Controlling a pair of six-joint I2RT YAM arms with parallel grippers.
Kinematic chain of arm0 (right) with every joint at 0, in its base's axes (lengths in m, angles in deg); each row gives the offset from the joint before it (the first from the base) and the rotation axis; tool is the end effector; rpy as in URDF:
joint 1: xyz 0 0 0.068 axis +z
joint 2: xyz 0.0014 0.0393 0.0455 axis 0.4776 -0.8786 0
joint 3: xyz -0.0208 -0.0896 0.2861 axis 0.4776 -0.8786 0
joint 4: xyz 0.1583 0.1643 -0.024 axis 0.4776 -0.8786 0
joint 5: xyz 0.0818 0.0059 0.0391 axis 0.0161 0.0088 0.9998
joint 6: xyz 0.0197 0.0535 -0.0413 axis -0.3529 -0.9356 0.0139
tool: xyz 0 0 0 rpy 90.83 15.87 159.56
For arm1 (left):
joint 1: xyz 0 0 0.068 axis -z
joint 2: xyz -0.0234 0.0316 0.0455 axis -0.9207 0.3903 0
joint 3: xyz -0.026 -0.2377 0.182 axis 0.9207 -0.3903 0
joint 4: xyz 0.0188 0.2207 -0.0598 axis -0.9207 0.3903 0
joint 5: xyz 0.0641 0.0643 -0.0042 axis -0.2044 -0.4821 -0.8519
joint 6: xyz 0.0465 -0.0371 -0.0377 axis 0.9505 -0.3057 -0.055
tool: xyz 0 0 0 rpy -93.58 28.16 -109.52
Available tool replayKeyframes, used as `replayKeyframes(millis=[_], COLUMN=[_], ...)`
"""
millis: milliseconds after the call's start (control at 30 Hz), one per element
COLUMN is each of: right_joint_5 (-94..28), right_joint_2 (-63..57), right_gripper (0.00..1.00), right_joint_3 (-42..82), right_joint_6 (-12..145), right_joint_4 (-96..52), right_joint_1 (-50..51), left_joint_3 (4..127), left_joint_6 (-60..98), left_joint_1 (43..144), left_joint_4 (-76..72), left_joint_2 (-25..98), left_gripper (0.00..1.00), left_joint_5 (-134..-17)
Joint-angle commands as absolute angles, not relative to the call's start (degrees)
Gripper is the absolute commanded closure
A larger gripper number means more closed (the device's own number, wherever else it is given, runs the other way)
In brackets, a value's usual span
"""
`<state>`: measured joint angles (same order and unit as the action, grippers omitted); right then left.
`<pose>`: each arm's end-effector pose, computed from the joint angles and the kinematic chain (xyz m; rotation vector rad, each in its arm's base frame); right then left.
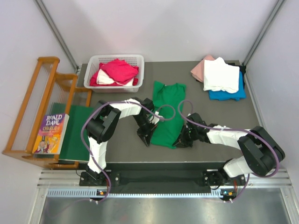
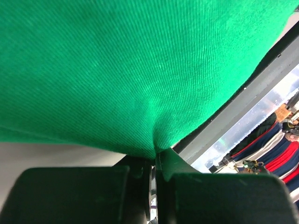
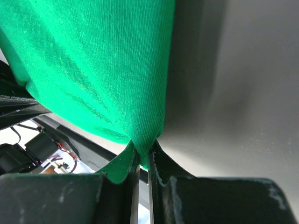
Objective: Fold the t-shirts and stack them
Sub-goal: Fold the tshirt
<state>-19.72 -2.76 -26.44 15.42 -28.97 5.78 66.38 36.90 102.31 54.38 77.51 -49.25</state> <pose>0.1670 0.1389 0.1654 0.4475 2.8494 0.9431 0.2490 -0.2164 0.1567 -0.9374 -2.6031 0.7951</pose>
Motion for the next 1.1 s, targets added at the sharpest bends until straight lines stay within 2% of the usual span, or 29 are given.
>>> replayKeyframes(millis=[0,367,867,1067], right_joint_5=[-21.8,-21.4,-21.8,-21.4], right_joint_2=[-2.4,3.1,21.6,26.8], right_gripper=[1.0,1.0,1.0,1.0], right_joint_3=[-27.3,-29.3,-31.0,-29.8], right_joint_6=[17.4,17.8,16.0,14.4], right_joint_4=[-29.2,-32.4,-45.5,-47.4], right_joint_1=[5.4,5.5,7.0,7.2], left_joint_3=[66.9,66.8,65.3,69.2], left_joint_6=[40.1,46.6,55.3,55.7], left_joint_1=[102.4,102.4,104.7,106.1], left_joint_4=[51.6,58.7,72.2,75.9], left_joint_2=[75.4,65.0,51.8,51.5], left_gripper=[1.0,1.0,1.0,1.0], left_joint_5=[-53.5,-53.6,-52.2,-51.1])
